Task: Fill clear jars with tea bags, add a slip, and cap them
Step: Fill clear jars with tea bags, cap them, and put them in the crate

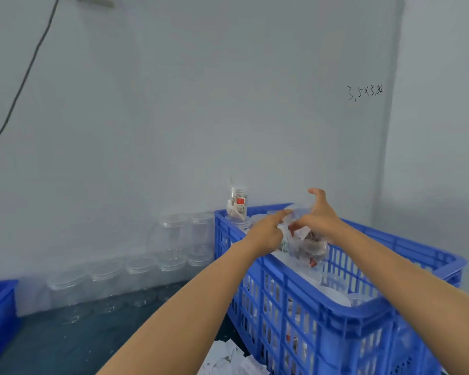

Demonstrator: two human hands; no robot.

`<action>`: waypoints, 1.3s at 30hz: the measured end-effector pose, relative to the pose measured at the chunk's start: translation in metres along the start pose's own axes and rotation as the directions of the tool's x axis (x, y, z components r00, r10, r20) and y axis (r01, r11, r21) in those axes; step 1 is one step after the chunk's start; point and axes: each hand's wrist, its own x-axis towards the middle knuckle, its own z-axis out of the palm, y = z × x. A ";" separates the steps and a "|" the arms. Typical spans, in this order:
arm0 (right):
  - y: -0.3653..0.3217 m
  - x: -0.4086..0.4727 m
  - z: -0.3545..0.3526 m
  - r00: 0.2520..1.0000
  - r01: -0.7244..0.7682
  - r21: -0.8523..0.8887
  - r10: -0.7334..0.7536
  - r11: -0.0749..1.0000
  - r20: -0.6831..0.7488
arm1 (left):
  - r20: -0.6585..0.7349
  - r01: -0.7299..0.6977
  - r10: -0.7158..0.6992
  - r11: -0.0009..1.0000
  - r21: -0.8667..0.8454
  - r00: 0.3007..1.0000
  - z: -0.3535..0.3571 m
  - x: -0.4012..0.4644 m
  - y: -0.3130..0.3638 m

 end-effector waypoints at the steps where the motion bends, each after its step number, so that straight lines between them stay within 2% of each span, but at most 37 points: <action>1: 0.007 0.002 0.001 0.998 -0.057 -0.006 0.057 0.998 0.040 | 0.031 0.019 -0.020 0.999 0.028 0.999 0.002 0.001 -0.002; 6: 0.029 0.005 0.011 0.943 -0.297 -0.044 0.301 0.954 0.142 | 0.126 0.049 -0.084 0.964 0.259 0.988 0.012 0.005 -0.009; 10: 0.038 0.006 0.016 0.887 -0.397 -0.085 0.405 0.914 0.220 | 0.156 0.066 -0.121 0.945 0.320 0.980 0.014 0.008 -0.012; 14: 0.044 0.008 0.016 0.841 -0.413 -0.140 0.436 0.900 0.321 | 0.195 0.101 -0.187 0.918 0.383 0.963 0.015 0.012 -0.013; 19: 0.045 0.007 0.013 0.791 -0.525 0.059 0.461 0.849 0.402 | 0.215 0.103 -0.222 0.883 0.458 0.951 0.016 0.015 -0.011; 22: 0.044 0.004 0.012 0.790 -0.564 0.163 0.471 0.810 0.391 | 0.213 0.099 -0.228 0.867 0.488 0.950 0.016 0.014 -0.010; 25: 0.038 -0.003 0.010 0.797 -0.563 0.139 0.491 0.814 0.351 | 0.189 0.097 -0.219 0.859 0.504 0.957 0.015 0.012 -0.010; 29: 0.028 -0.008 0.010 0.867 -0.458 0.037 0.437 0.888 0.237 | 0.053 0.086 -0.115 0.920 0.383 0.992 0.010 -0.003 -0.013; 33: 0.012 -0.010 0.009 0.971 -0.239 0.015 0.239 0.971 0.032 | -0.179 0.058 -0.018 0.974 0.221 0.984 -0.006 -0.031 -0.033; 36: -0.013 -0.015 0.016 0.997 -0.036 0.025 0.038 0.999 -0.067 | -0.325 0.076 -0.062 0.997 0.032 0.944 -0.023 -0.053 -0.057; 39: -0.050 -0.025 0.038 0.992 0.112 0.079 -0.106 0.991 -0.067 | -0.400 0.164 -0.191 0.981 -0.101 0.896 -0.041 -0.072 -0.088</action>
